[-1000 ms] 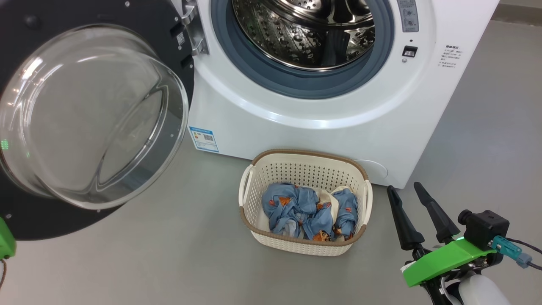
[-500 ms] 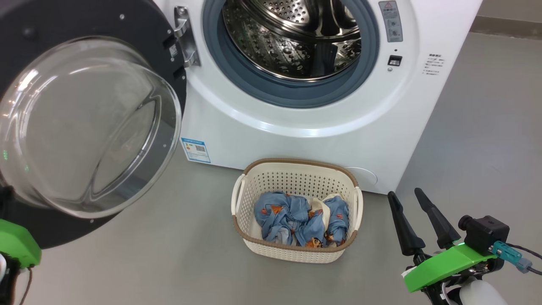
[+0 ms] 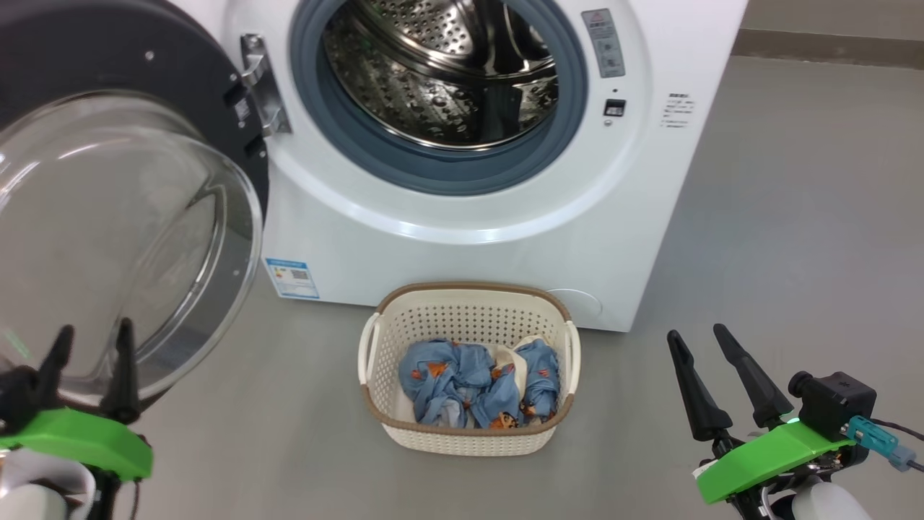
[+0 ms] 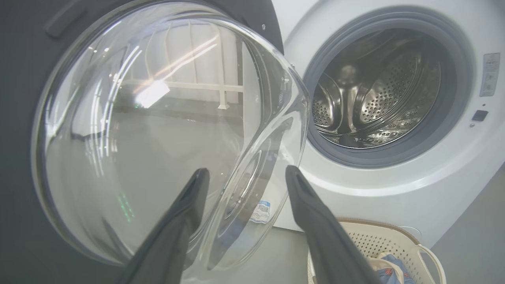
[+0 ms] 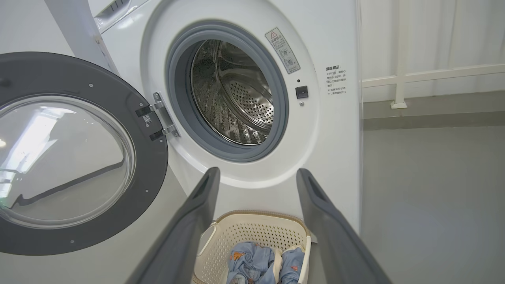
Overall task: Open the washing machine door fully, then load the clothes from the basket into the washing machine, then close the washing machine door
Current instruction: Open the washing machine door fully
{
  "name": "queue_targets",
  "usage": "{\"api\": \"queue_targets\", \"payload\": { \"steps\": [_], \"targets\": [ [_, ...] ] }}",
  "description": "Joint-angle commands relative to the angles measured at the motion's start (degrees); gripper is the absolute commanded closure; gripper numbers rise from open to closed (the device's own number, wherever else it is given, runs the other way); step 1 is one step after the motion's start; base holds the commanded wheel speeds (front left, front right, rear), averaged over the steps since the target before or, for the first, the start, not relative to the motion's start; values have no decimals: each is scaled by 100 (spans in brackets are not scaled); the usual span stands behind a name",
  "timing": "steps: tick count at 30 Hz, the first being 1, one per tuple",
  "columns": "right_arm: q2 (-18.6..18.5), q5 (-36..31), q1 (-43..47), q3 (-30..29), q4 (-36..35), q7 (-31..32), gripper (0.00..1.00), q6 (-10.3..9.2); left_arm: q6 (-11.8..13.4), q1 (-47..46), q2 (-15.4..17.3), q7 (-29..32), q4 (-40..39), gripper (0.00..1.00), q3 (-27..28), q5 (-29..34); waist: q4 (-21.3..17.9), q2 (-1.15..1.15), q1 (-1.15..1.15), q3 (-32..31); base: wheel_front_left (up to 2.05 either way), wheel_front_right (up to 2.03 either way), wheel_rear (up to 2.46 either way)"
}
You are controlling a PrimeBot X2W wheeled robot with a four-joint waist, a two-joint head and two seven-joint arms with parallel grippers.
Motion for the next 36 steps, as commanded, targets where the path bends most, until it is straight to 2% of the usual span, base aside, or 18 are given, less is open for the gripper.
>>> {"api": "queue_targets", "payload": {
  "steps": [1, 11, 20, 36],
  "targets": [
    [-85, -81, -46, 140, -155, -70, 0, 56, 68, -25, 198, -37, -302, 0, 213, -24, -142, 0, 0, -50, 0, 0, 0],
    [-292, -217, -174, 375, -141, -70, 0, 56, 364, 786, -126, -26, -1476, 0, 89, 39, -743, 0, 0, -103, 0, 0, 0],
    [-355, -233, -248, 281, -207, -70, 0, 56, 424, 1166, -477, -36, -1886, 0, 178, 244, -1138, 0, 0, -134, 0, 0, 0],
    [-371, -358, -147, 53, -311, -70, 0, 56, 118, 1467, -1269, -38, -2023, 0, 565, 659, -1266, 0, 0, -122, 0, 0, 0]
  ]
}}
